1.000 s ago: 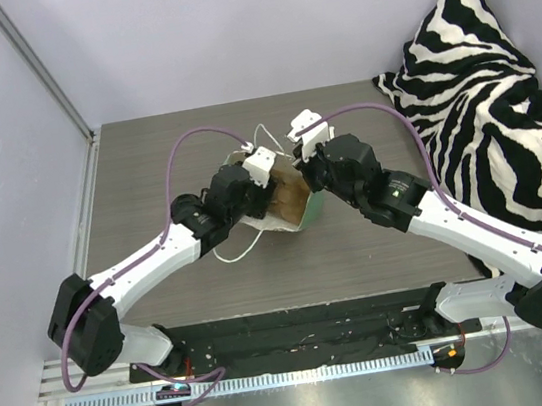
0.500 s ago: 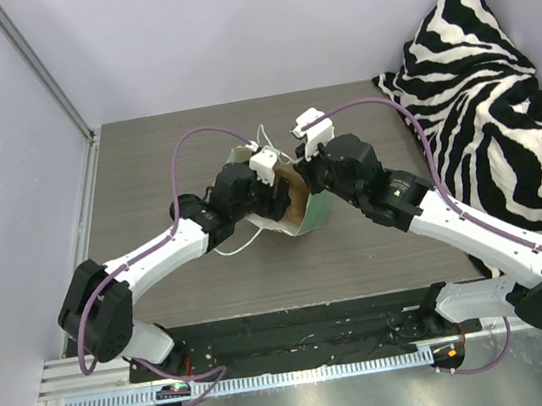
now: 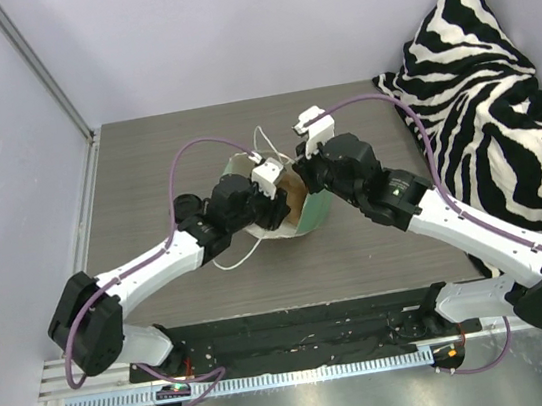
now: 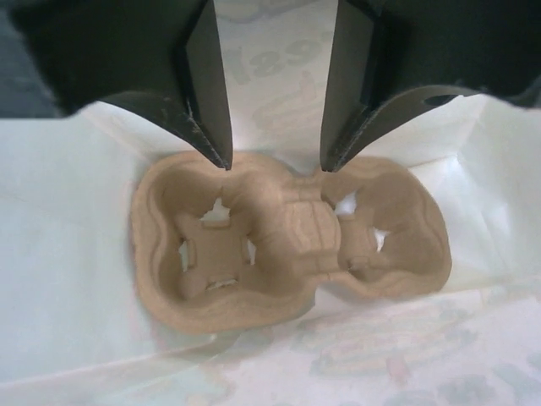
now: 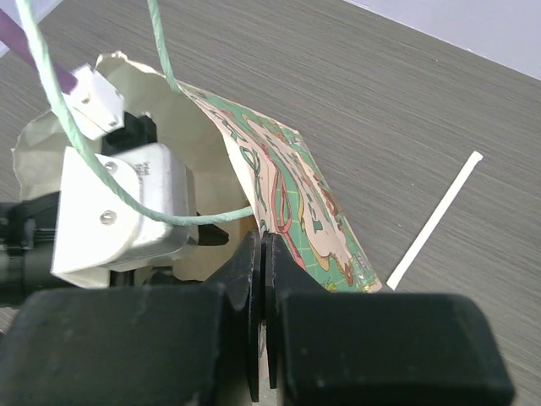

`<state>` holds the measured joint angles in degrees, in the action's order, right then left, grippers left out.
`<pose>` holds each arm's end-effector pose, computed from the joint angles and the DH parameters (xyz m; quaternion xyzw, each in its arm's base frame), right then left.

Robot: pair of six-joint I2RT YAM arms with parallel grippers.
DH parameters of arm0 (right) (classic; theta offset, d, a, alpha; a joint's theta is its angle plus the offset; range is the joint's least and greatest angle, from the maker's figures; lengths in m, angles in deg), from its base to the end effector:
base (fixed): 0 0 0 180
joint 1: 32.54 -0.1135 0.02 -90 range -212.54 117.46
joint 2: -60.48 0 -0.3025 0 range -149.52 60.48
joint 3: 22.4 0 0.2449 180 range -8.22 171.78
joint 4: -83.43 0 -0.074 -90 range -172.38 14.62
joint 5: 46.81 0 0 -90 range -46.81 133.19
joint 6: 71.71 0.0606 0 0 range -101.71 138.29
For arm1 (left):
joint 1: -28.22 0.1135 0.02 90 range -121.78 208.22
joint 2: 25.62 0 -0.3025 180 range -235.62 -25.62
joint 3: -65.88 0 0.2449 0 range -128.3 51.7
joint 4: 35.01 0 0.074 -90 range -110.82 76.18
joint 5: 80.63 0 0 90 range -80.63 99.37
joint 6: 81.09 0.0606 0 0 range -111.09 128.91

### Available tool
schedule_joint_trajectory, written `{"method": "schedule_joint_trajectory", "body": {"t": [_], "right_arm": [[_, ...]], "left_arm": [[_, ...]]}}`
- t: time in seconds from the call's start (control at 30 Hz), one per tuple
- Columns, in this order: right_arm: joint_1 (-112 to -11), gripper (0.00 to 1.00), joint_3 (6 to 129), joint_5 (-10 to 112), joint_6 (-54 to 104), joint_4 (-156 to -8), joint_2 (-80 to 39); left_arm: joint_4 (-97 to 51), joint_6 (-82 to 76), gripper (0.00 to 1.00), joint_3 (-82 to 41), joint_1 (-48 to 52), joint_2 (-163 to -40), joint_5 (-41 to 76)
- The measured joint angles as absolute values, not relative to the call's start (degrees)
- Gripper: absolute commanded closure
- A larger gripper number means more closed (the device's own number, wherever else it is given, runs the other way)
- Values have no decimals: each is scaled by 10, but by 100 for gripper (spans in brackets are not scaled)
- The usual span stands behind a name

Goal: Pack the takeout coffee

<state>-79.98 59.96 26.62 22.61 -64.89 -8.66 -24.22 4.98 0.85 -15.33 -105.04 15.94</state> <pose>0.1994 0.1916 0.4104 -0.2167 0.7777 0.1473 0.5715 0.2294 -0.2277 0.2929 0.3145 0.7826 -0.2597 0.4703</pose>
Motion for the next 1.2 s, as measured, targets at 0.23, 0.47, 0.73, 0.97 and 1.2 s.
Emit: {"method": "schedule_joint_trajectory", "body": {"t": [0.23,0.47,0.73,0.97,1.2], "right_arm": [[-774,99,602,288,260,-641,-87],[-739,99,602,339,292,-640,-87],[-712,99,602,387,307,-639,-88],[-686,99,602,432,316,-640,-89],[-659,99,602,479,329,-642,-94]], "left_arm": [[-230,43,48,-13,-154,-1106,146],[-235,12,41,-35,-153,-1140,147],[-240,3,45,-59,-153,-1172,150],[-242,-19,33,-80,-152,-1196,150],[-285,-48,34,-80,-152,-1216,155]]}}
